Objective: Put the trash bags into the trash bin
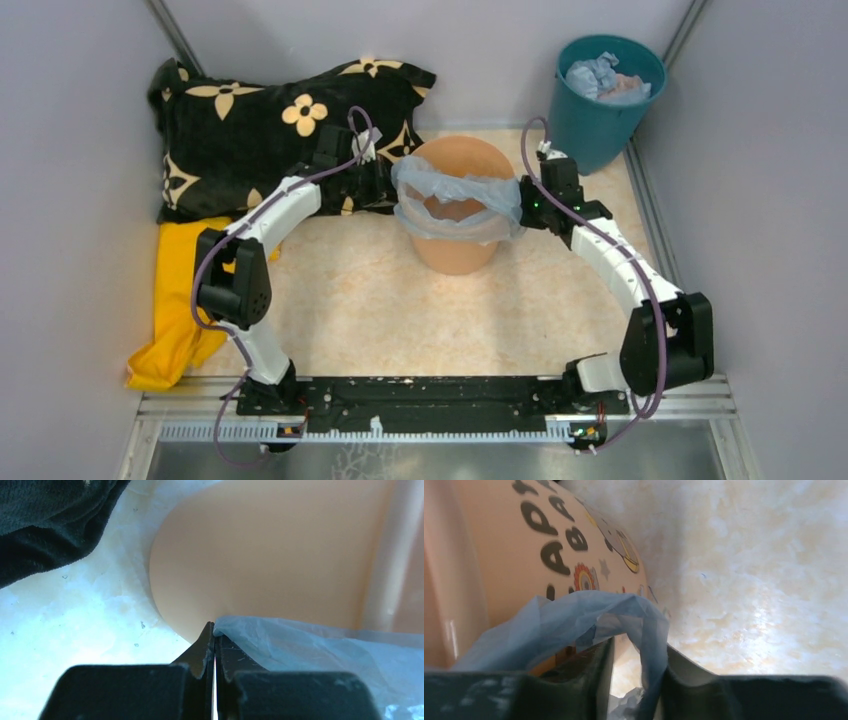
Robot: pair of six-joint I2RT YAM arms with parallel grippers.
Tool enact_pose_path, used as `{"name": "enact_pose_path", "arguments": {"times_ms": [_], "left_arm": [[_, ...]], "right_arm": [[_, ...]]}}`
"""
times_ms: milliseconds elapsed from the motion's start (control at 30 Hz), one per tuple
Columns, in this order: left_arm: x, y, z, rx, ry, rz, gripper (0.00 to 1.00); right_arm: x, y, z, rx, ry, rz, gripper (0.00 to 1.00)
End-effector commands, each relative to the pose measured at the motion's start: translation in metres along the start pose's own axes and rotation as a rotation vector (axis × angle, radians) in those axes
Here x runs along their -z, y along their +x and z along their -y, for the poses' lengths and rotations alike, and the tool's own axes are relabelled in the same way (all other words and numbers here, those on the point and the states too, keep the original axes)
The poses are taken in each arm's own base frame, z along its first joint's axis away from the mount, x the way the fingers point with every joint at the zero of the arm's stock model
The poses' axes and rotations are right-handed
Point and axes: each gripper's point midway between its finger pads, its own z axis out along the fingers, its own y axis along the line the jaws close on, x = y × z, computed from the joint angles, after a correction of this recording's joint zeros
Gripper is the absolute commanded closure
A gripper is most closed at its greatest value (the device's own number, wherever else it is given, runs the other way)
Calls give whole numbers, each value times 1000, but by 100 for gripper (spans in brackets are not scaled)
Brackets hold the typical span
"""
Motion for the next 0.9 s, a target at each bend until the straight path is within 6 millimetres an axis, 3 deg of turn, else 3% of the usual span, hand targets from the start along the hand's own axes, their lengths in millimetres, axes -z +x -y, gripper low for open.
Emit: {"name": "enact_pose_path", "arguments": {"times_ms": [0,67,167,333,567,667,867], "left_arm": [[17,6,9,-40,1,-11,100],[23,9,4,-27,-6,-8,100],[30,14,-1,-8,-6,1,98],[30,26,-8,11,-12,-17,90],[17,34,-22,29,-14,-12,80],[15,30,-21,27,-2,14,79],[13,13,-14,8,19,50,78]], "right_arm": [[31,-11,13,17,109,50,61],[45,-18,23,19,171,79,45],[68,-32,38,14,252,139,31],[94,-49,50,-17,290,194,28],[147,-78,34,-5,242,346,26],[162,-87,16,36,148,392,27],[186,-100,-51,207,-181,441,37]]}}
